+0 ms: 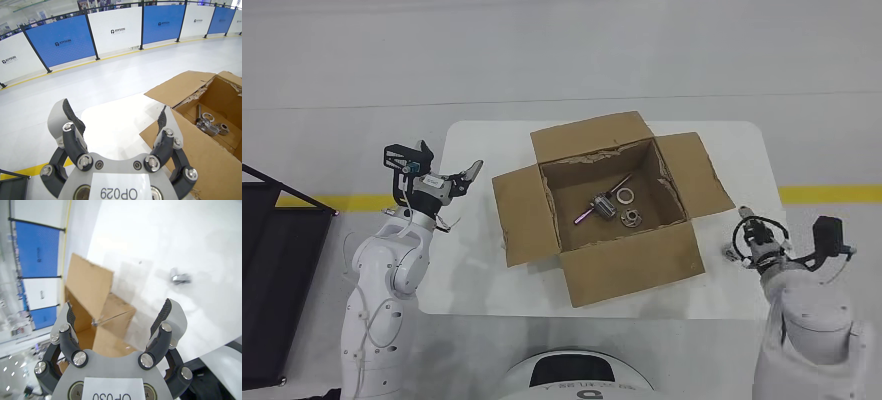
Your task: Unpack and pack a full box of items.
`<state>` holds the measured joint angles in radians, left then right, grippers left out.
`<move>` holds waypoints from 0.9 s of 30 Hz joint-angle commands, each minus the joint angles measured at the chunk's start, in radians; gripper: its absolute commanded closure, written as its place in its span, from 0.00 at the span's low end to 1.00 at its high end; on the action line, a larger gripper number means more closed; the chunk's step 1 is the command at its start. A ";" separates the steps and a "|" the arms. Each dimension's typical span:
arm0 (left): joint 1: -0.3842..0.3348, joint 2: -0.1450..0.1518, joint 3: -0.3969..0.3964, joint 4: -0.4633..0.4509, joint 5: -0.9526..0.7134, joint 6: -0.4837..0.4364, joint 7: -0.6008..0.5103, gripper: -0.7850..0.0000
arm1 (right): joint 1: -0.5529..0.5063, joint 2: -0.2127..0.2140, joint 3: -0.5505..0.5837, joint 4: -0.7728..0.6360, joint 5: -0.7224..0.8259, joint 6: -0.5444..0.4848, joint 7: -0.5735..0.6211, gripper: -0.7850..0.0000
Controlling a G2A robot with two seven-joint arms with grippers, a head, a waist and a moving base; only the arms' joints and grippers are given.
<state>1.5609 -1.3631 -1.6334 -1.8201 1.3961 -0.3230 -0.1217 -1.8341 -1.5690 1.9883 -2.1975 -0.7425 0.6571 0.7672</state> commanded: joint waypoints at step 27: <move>0.000 0.000 0.000 0.000 0.000 0.000 0.000 0.00 | 0.340 0.057 -0.077 0.511 -0.585 0.098 0.298 0.52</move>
<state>1.5609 -1.3631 -1.6334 -1.8201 1.3961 -0.3230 -0.1217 -1.4960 -1.5112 1.9110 -1.6900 -1.3262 0.7548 1.0655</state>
